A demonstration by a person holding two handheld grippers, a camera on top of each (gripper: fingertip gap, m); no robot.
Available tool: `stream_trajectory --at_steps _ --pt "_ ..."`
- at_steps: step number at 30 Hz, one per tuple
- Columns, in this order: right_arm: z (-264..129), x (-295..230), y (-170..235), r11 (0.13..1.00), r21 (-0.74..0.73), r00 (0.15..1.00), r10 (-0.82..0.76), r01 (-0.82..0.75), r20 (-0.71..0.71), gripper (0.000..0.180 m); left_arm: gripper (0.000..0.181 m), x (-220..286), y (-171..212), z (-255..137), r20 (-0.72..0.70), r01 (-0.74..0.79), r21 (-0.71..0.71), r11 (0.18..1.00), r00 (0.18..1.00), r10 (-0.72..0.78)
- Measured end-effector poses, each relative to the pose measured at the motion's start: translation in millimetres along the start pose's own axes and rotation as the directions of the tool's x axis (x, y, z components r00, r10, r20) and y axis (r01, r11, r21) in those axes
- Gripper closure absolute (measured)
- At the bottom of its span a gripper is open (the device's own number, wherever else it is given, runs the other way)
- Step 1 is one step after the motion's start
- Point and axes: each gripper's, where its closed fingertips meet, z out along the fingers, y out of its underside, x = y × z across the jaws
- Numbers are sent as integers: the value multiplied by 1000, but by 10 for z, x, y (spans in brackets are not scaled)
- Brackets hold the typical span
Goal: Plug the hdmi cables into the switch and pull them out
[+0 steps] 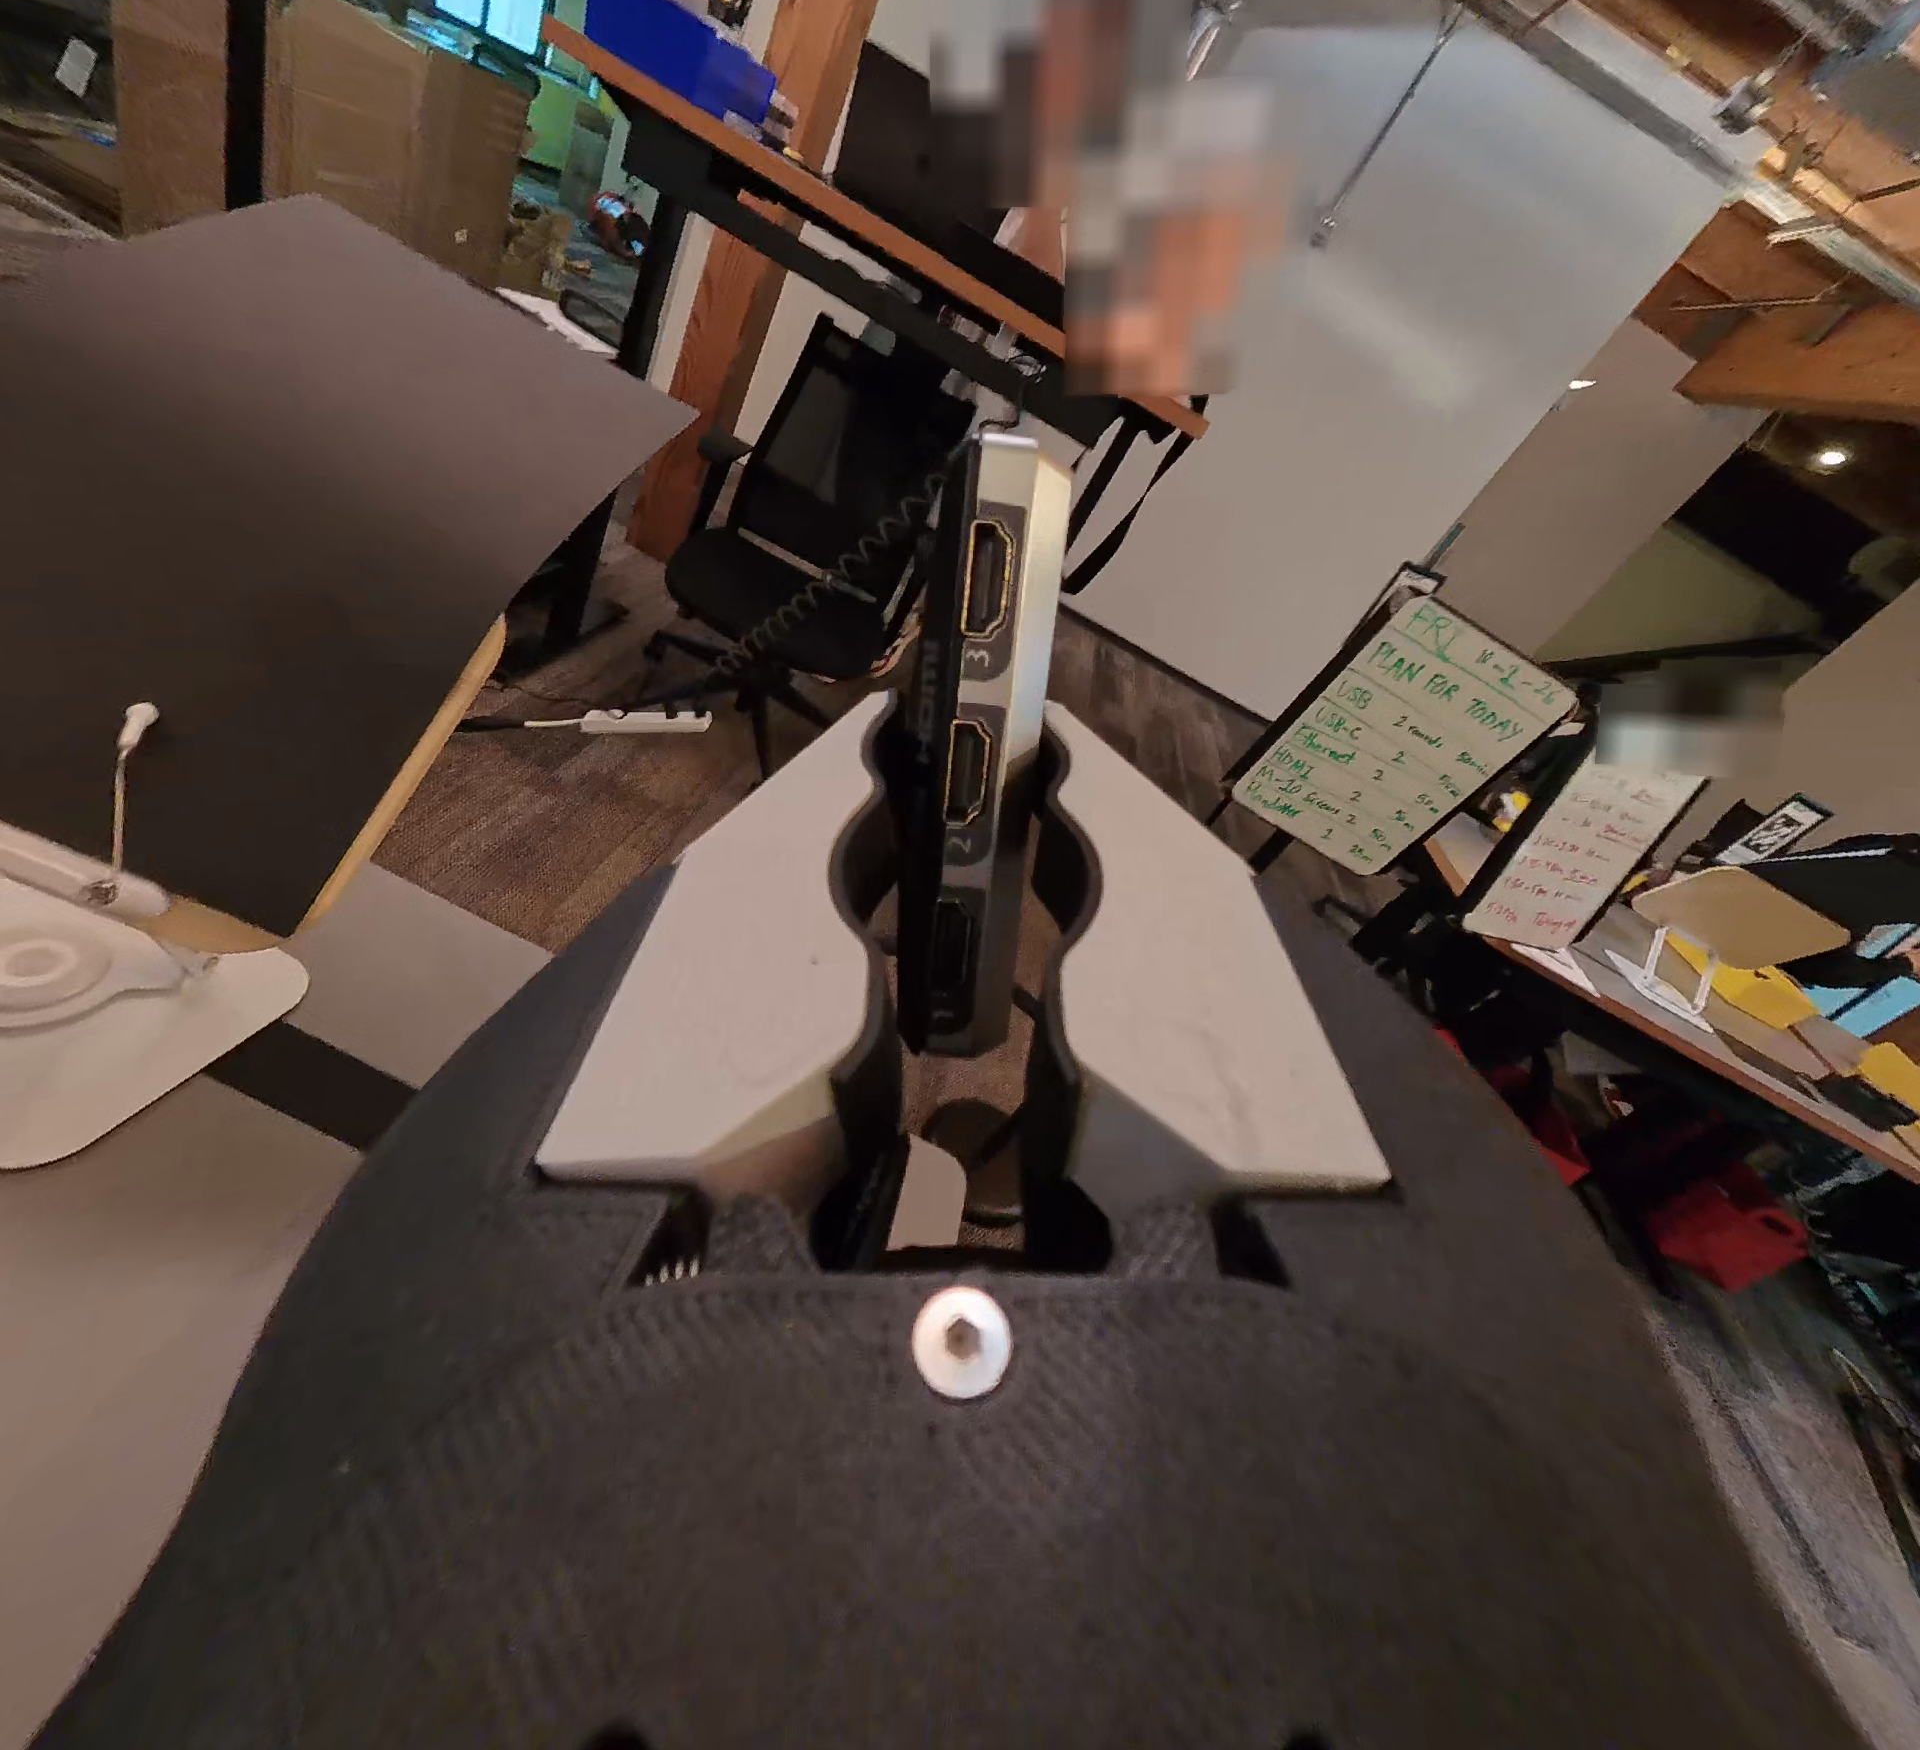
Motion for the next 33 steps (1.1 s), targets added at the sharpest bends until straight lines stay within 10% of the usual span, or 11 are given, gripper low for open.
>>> stream_trajectory --at_steps 10,26,33 --pt "-100 195 -519 997 67 998 -47 49 -41 159 98 -1 19 13 -6 6 -3 1000 1000 -6" --pt "425 -502 717 987 -146 983 82 -58 161 160 98 19 68 50 -21 8 -17 1000 1000 -9" --pt "674 -403 634 991 -107 984 96 -80 151 160 98 42 124 114 -36 15 -31 999 999 -16"
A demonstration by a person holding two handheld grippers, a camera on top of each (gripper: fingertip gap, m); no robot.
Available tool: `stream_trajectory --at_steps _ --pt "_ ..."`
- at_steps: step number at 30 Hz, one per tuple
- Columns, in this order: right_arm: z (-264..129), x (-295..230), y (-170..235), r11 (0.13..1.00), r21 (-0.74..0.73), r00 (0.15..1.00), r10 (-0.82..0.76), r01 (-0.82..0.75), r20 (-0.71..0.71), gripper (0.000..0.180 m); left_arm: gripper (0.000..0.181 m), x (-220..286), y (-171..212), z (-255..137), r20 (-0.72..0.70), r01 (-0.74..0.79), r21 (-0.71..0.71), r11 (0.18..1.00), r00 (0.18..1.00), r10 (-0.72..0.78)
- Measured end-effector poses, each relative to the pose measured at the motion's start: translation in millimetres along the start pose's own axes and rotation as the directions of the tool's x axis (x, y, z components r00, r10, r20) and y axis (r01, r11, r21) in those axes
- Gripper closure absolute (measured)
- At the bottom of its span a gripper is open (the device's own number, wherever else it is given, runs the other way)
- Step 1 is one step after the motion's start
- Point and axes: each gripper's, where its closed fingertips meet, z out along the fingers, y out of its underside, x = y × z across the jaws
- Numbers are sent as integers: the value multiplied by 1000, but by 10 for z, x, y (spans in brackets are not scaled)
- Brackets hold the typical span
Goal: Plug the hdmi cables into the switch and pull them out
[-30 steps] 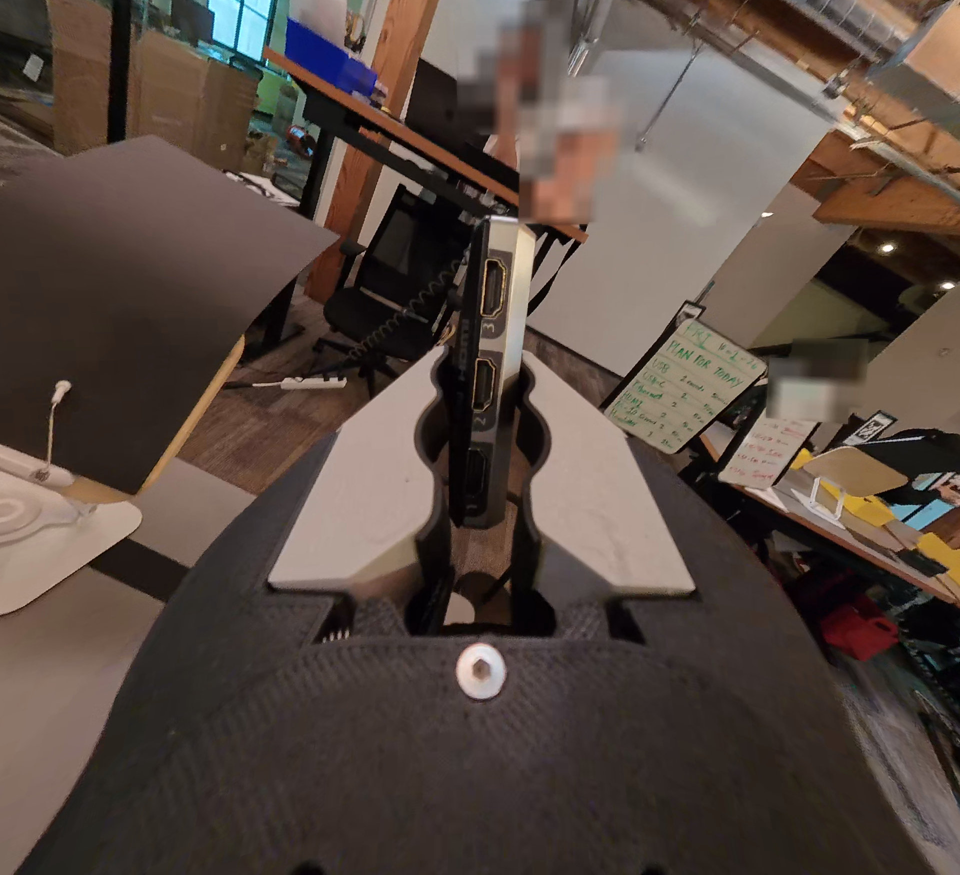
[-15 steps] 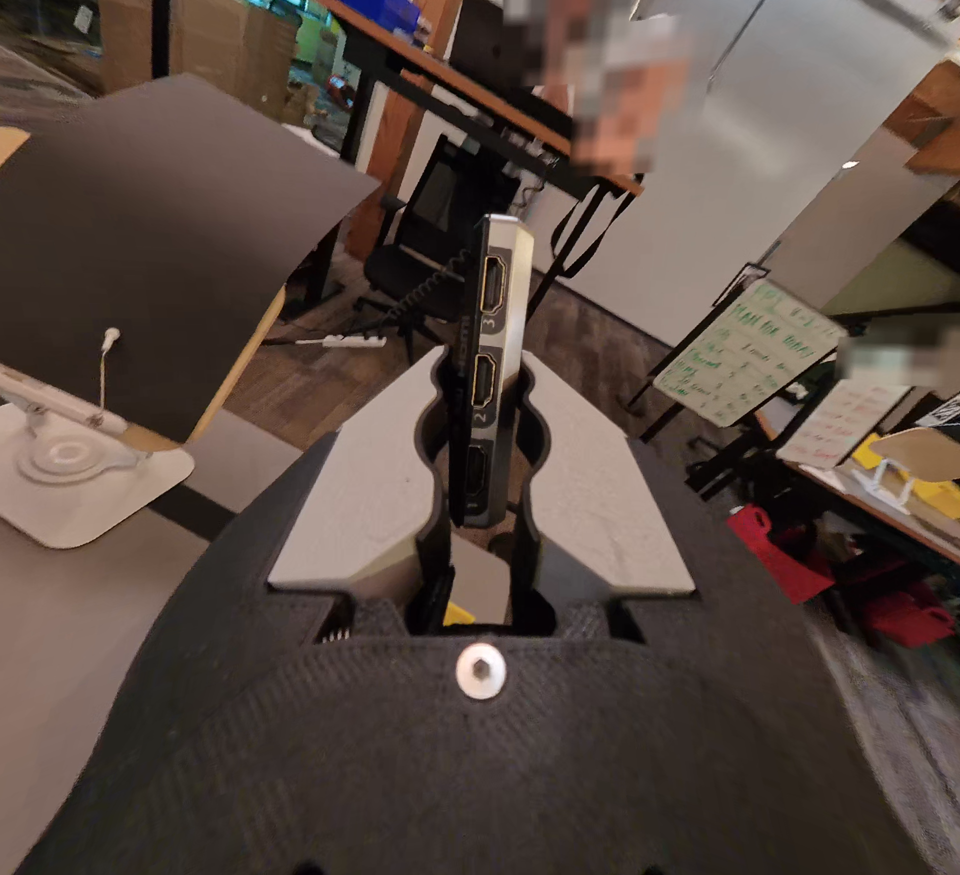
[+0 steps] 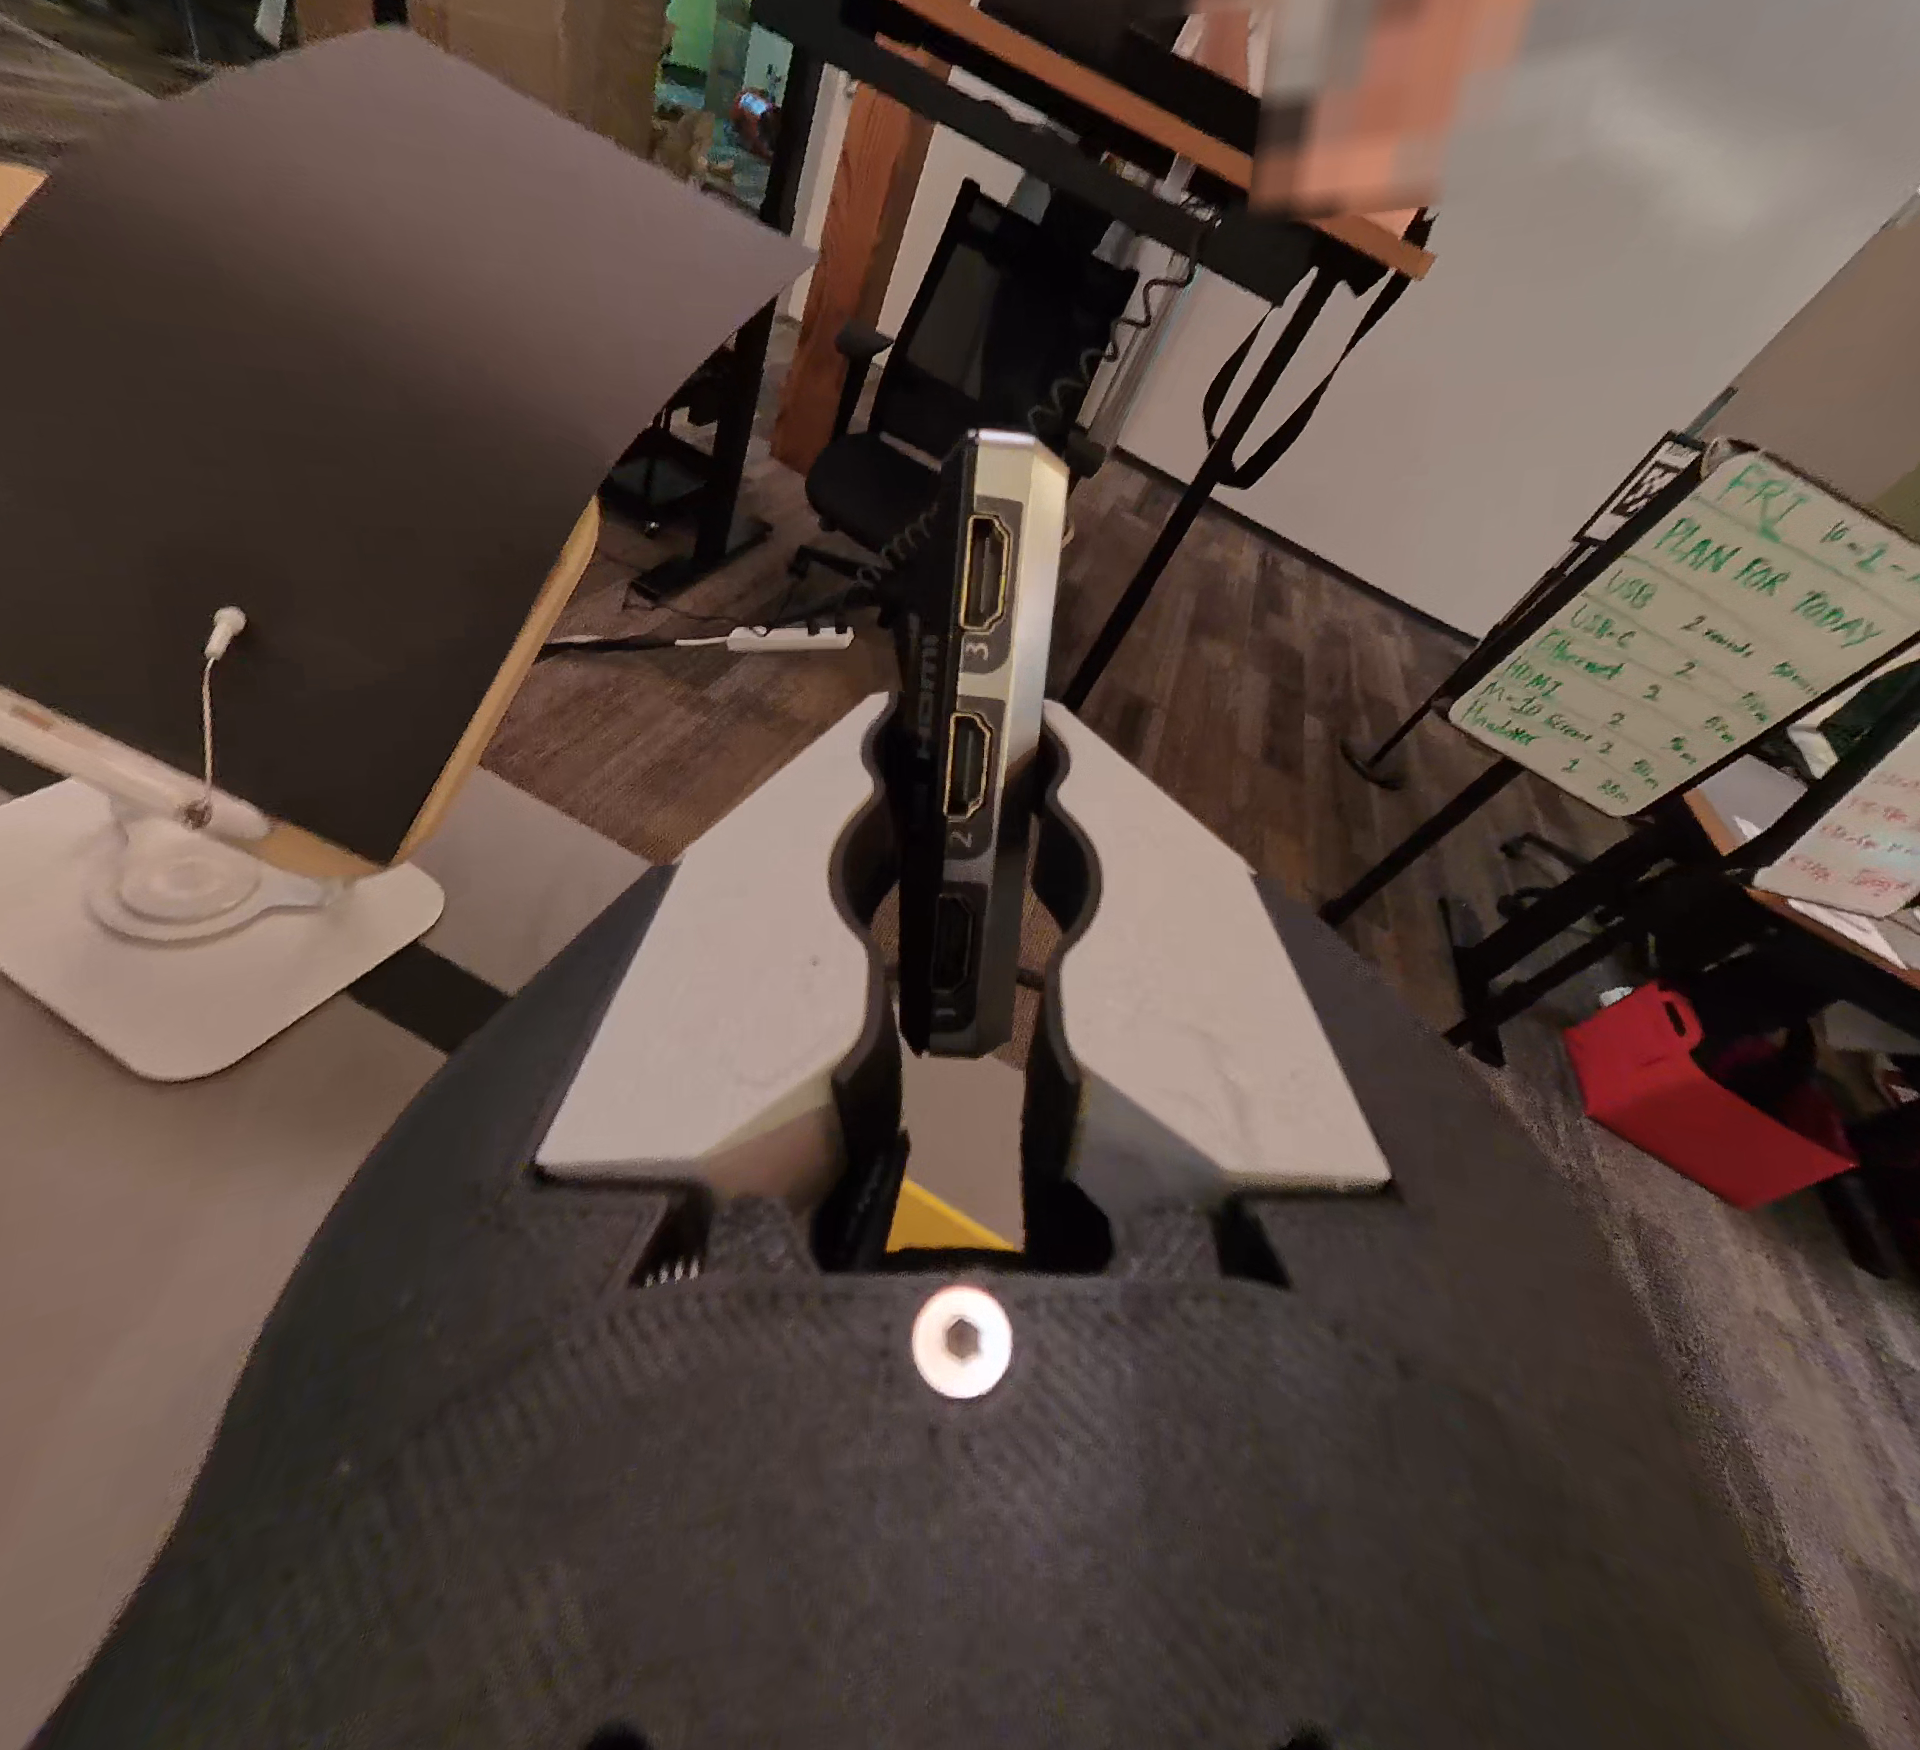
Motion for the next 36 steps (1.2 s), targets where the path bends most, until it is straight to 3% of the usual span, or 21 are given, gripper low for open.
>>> stream_trajectory --at_steps 6,11,25,28,36 --pt "146 288 -350 998 57 999 2 2 -55 159 98 12 44 36 -10 -3 -13 1000 1000 3" --pt "198 328 -369 999 48 998 21 -18 -55 159 98 -29 43 0 -10 14 2 1000 1000 -14" --pt "494 -272 1096 970 -222 983 128 -97 129 160 98 -48 25 -44 -2 10 6 1000 1000 -10" --pt "410 -465 1358 938 -327 956 193 -114 221 160 98 -49 41 -32 -3 10 1 1000 1000 -10" --pt "-28 -719 1718 840 -540 928 157 54 337 160 98 -5 84 47 -18 8 -18 1000 1000 -9"
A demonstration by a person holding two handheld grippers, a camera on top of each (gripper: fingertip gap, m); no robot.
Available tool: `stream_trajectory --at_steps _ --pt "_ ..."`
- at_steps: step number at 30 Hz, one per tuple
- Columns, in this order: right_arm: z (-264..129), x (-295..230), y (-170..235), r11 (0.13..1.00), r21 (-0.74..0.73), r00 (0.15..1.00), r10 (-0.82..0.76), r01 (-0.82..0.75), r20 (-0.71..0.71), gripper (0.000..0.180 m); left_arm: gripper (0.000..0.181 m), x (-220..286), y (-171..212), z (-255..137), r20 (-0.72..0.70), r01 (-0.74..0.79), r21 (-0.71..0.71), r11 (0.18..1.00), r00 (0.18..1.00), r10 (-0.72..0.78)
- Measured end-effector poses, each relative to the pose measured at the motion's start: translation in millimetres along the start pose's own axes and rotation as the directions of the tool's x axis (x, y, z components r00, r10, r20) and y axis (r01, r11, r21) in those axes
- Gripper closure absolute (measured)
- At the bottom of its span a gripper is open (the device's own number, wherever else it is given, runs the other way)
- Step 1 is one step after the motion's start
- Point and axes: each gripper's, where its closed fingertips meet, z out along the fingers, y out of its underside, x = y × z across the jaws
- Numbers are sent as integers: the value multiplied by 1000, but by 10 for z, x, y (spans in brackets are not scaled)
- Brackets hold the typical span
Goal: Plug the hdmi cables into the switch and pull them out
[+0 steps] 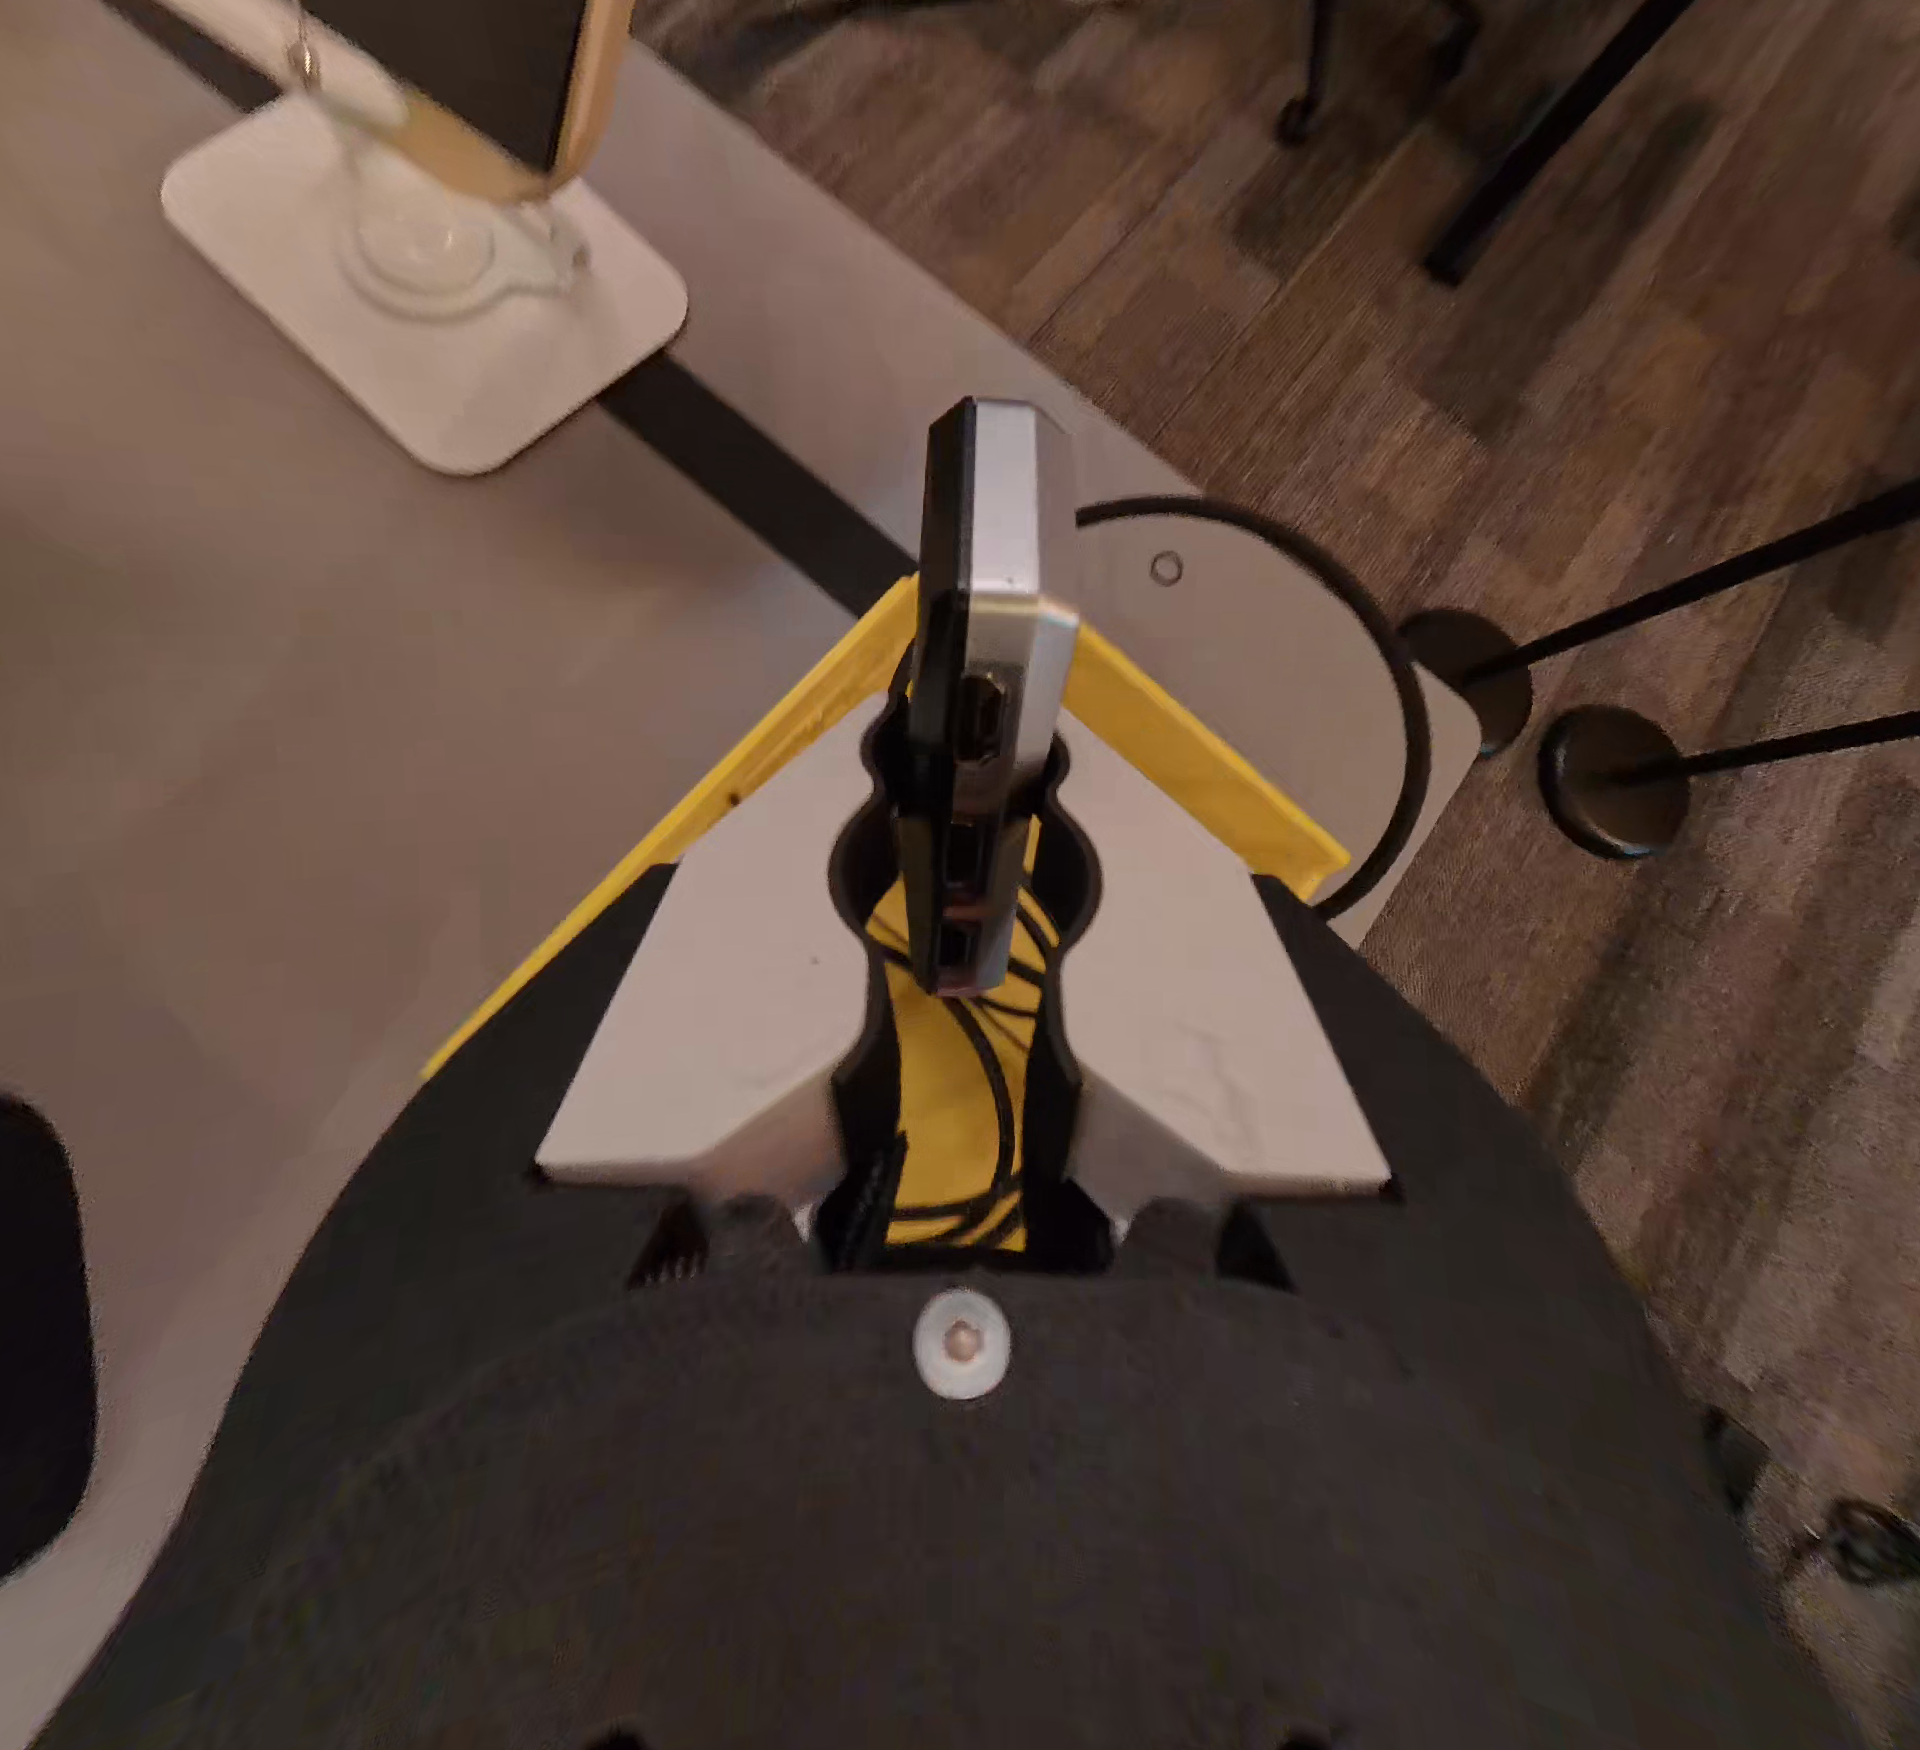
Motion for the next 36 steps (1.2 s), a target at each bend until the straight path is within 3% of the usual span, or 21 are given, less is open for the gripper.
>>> stream_trajectory --at_steps 4,11,17,24,29,36 --pt "181 -67 310 980 -186 997 -73 76 22 160 98 48 2 39 -12 -8 -8 1000 1000 8" --pt "560 182 743 940 -341 1000 -13 19 19 160 98 47 11 29 -8 -19 -17 1000 1000 19" --pt "732 427 1050 905 -422 998 65 -48 25 159 98 47 70 79 -19 -12 -32 999 1000 11" --pt "857 622 1122 891 -446 995 98 -79 19 158 98 91 132 155 -36 -19 -58 998 999 17" --pt "974 615 1216 868 -489 990 128 -81 63 158 98 111 170 197 -45 -19 -72 997 999 16" --pt "1081 419 1642 781 -625 975 153 -19 162 157 98 130 190 218 -51 -26 -83 996 998 21"
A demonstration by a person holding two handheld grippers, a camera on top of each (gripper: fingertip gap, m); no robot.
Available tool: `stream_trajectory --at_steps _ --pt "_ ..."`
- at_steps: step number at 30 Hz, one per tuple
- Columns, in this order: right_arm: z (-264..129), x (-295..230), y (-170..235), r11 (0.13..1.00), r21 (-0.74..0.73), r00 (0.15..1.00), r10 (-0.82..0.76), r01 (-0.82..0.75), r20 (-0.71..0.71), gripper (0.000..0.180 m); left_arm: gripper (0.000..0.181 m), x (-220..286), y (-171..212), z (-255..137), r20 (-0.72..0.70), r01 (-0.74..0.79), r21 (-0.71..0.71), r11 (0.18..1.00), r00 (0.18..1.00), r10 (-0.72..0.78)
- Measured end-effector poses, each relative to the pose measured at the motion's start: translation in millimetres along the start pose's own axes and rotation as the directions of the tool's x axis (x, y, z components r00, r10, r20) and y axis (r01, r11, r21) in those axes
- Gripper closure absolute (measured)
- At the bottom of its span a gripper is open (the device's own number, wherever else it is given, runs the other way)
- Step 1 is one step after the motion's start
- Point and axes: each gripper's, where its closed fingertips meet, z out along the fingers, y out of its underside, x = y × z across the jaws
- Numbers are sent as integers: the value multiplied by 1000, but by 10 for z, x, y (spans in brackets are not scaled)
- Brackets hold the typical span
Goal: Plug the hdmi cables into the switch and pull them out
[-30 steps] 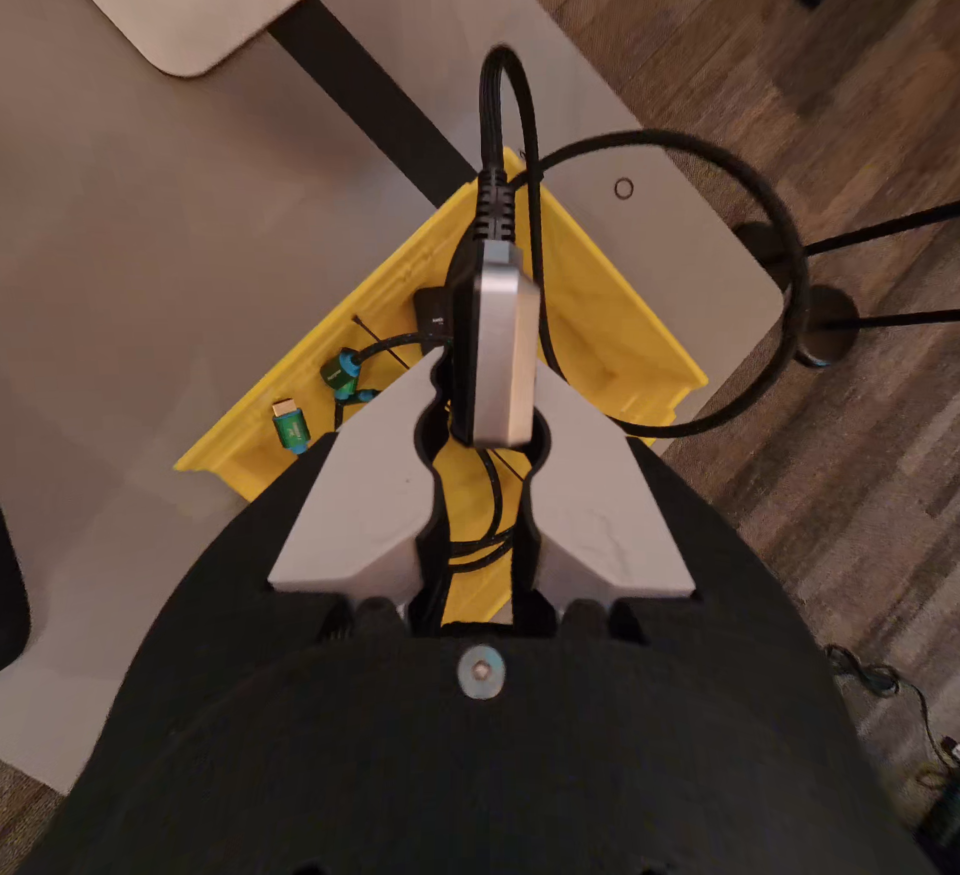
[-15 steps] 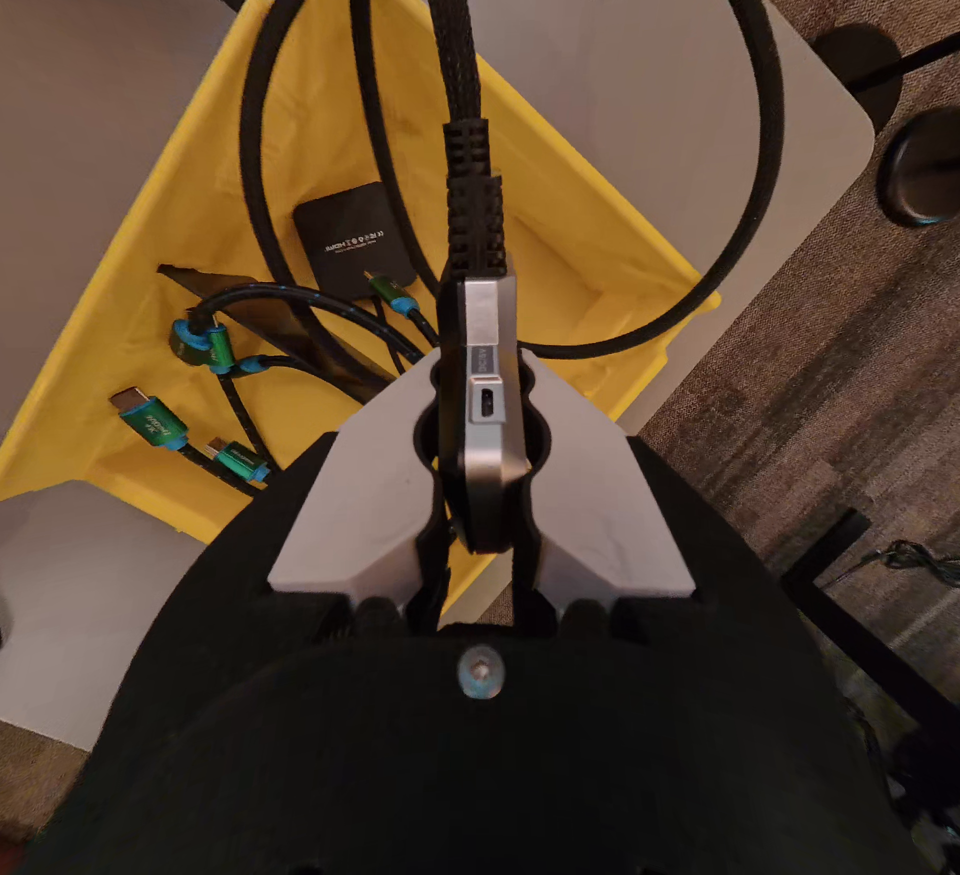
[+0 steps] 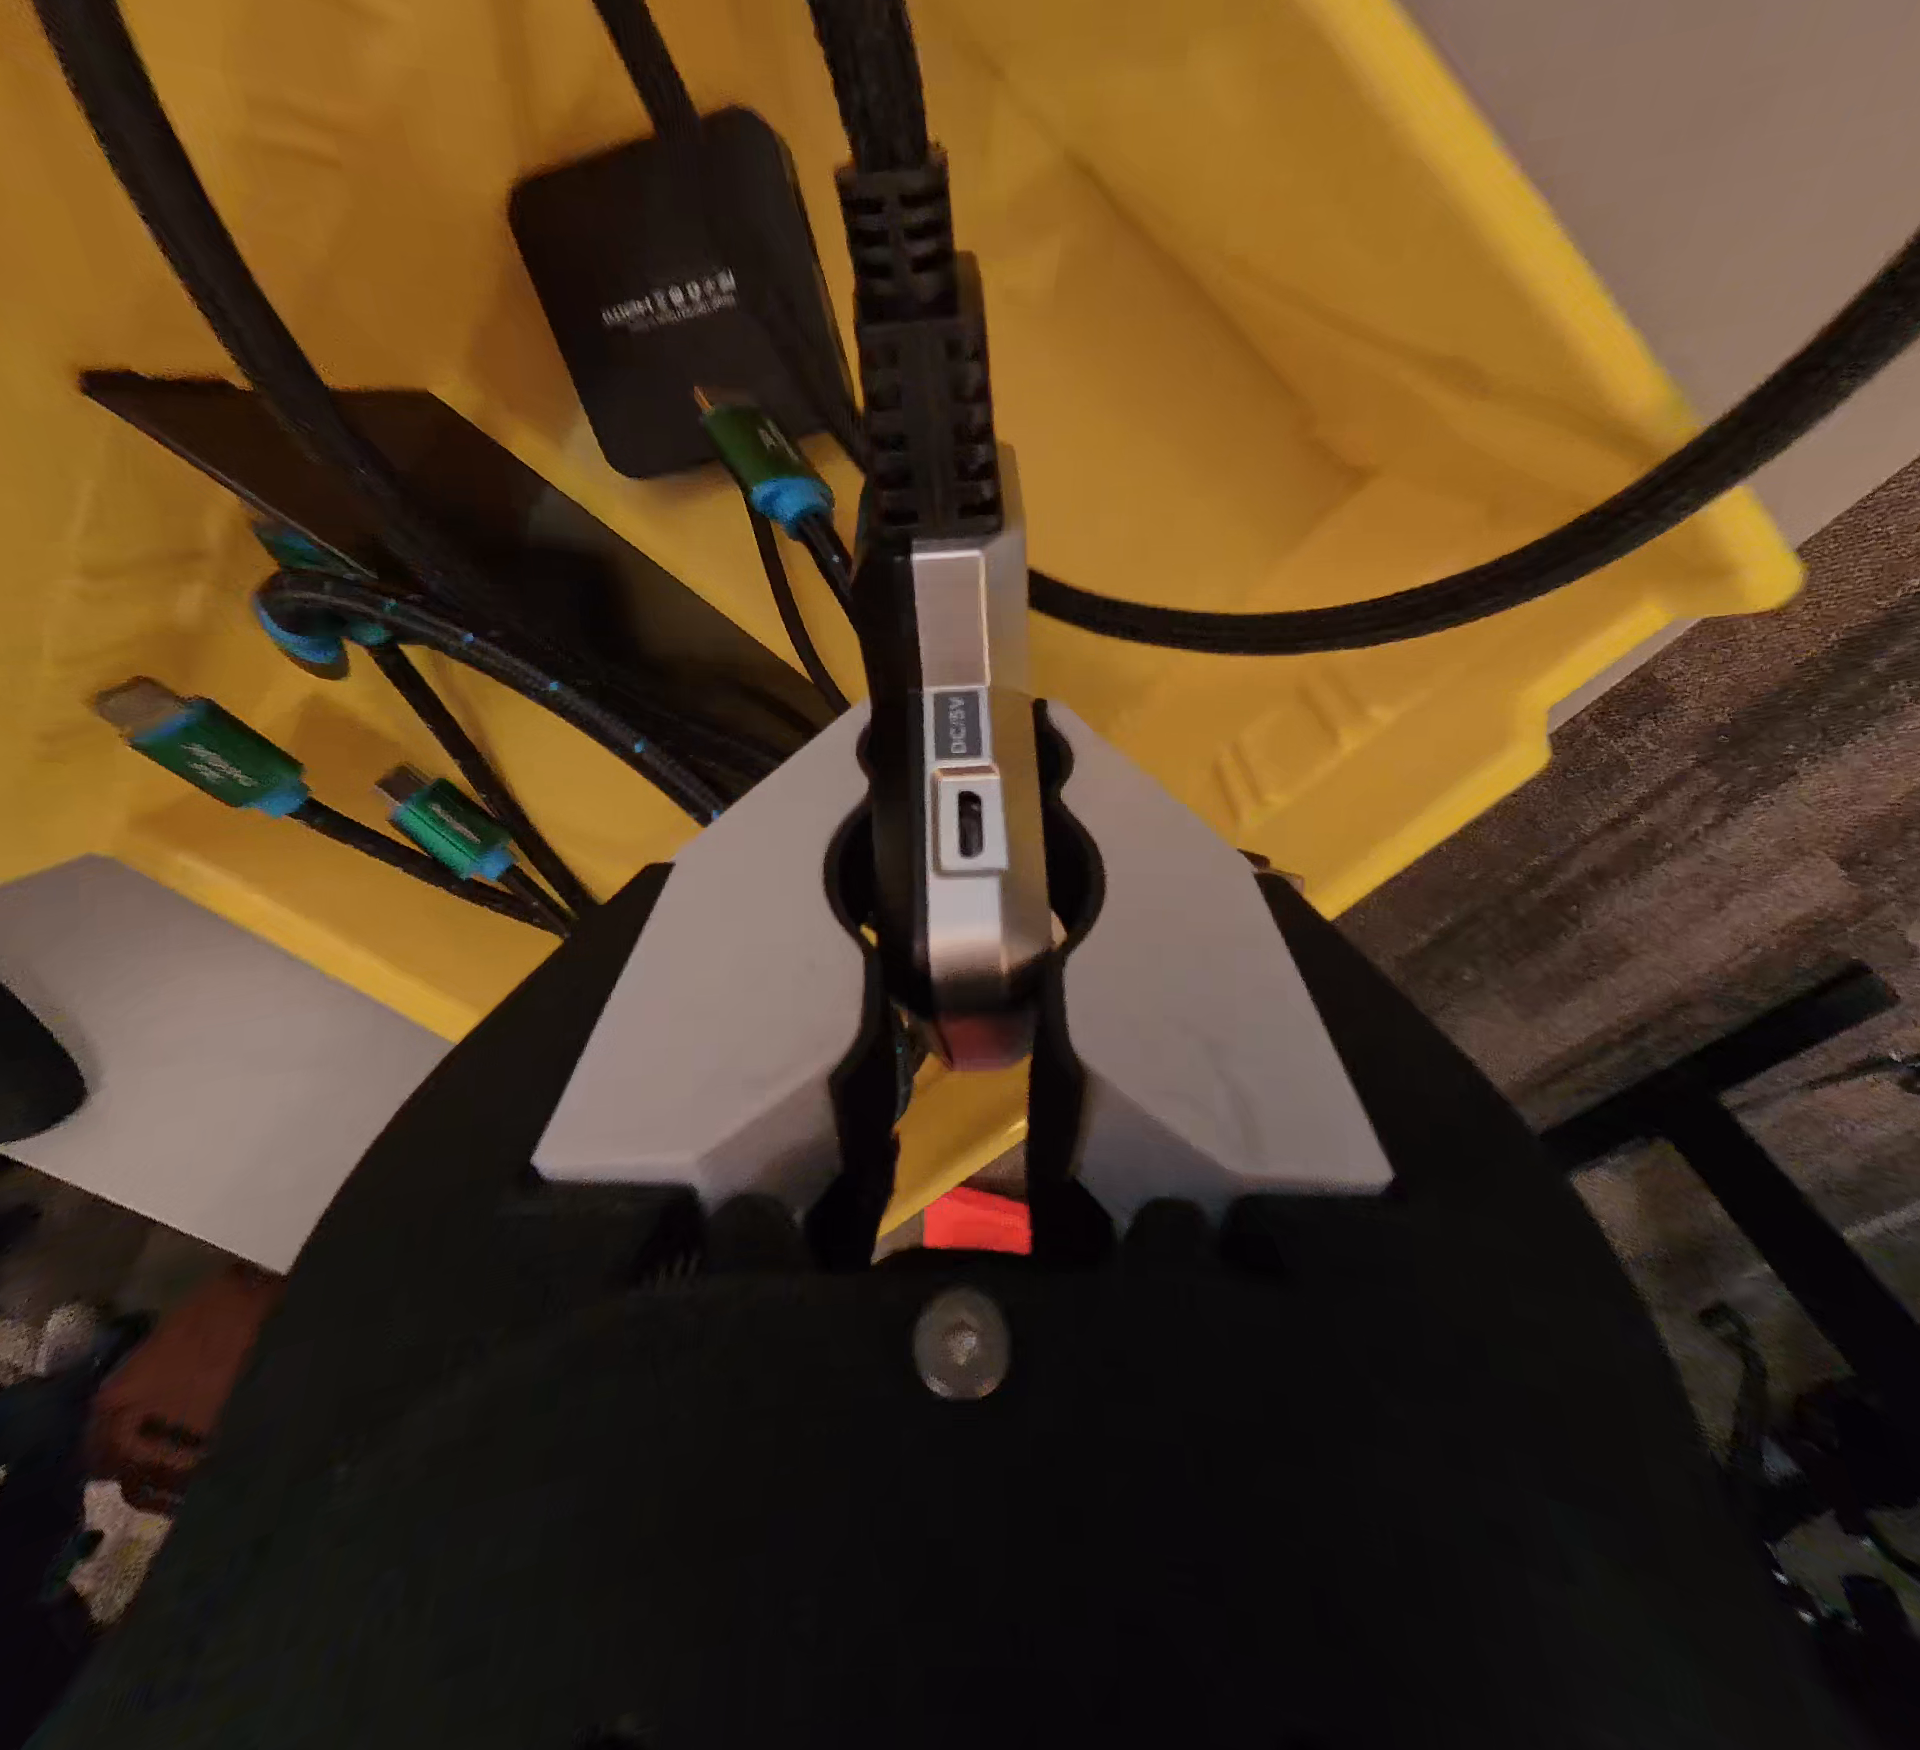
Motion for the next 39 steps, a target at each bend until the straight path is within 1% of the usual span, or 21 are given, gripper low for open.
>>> stream_trajectory --at_steps 6,9,13,14,15,16,18,21,25,27,28,29,33,35,37,38,39 --pt "71 29 46 998 -59 1000 16 -16 -1 157 98 21 19 32 -7 -2 -10 1000 1000 2" --pt "60 28 51 995 -96 999 35 -32 27 156 98 35 36 54 -12 -6 -19 1000 1000 5" --pt "132 89 62 980 -198 1000 -11 6 -22 152 98 37 53 68 -17 -2 -22 1000 1000 2" --pt "137 104 60 975 -220 999 -19 11 -37 148 98 38 60 73 -19 -2 -24 1000 1000 1" --pt "113 131 37 975 -222 998 -25 11 -62 127 98 37 72 77 -18 -3 -29 1000 1000 2" --pt "71 138 12 977 -214 996 -31 13 -82 118 98 32 85 78 -16 -6 -36 999 1000 5" --pt "-32 115 -31 984 -173 993 -51 32 -108 122 98 11 106 68 -7 -10 -45 999 1000 10" --pt "-182 113 -12 995 -96 989 -32 19 -144 126 98 -16 105 43 -8 4 -33 999 1000 -4" --pt "-401 105 62 999 51 985 12 -4 -170 131 98 -11 114 56 -10 5 -36 999 1000 -5" --pt "-474 18 115 992 123 989 18 0 -144 136 98 11 115 73 -13 -3 -43 999 1000 2" --pt "-468 -49 161 990 139 993 12 4 -114 142 98 21 111 80 -15 -5 -44 999 1000 5" --pt "-433 -85 220 991 135 995 8 6 -99 145 98 33 105 86 -18 -6 -43 999 1000 5" --pt "-185 -69 426 998 67 995 8 -2 -103 141 98 78 105 121 -27 -16 -52 999 1000 15" --pt "-73 -56 431 998 64 994 -6 13 -111 142 98 92 101 125 -29 -21 -55 998 999 20" --pt "-38 -37 399 995 94 994 0 11 -112 143 98 93 97 122 -28 -23 -55 998 999 21" --pt "-35 -46 396 994 110 995 5 6 -97 146 98 92 97 119 -28 -22 -55 998 999 21" --pt "-30 -76 388 991 133 998 6 3 -68 155 98 90 97 117 -28 -21 -53 998 999 19"
